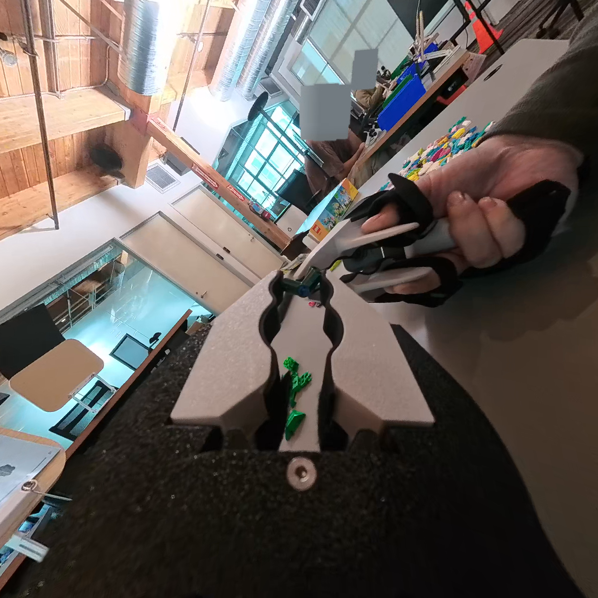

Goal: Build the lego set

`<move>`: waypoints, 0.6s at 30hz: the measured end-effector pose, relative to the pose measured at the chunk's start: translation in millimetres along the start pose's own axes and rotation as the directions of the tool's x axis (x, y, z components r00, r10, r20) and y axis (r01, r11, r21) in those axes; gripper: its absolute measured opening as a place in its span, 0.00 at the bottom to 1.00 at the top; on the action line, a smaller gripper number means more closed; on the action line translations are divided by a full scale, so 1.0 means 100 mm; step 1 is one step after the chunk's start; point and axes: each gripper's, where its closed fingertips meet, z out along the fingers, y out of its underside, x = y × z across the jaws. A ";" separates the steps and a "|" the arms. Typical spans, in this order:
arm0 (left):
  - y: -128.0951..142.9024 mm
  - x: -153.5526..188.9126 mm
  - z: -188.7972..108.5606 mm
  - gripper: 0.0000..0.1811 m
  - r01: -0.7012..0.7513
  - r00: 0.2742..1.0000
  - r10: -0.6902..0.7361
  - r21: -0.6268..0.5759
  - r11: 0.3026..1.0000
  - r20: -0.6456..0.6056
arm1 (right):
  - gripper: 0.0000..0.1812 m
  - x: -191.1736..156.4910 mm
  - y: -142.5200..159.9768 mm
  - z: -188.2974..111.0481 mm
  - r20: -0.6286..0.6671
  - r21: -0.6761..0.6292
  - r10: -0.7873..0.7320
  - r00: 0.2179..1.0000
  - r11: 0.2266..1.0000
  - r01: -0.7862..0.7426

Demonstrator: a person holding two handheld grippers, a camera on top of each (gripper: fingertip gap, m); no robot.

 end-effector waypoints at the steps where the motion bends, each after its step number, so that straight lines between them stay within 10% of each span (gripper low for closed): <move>1: 0.00 0.00 0.00 0.11 0.011 1.000 -0.011 0.003 1.000 0.000 | 0.04 0.00 0.00 0.00 0.001 0.000 0.000 1.000 1.000 0.000; 18: 0.06 -0.05 0.02 0.14 0.059 0.995 -0.055 -0.041 0.997 0.082 | 0.03 -0.03 -0.06 0.01 -0.016 -0.002 -0.167 0.986 0.986 0.167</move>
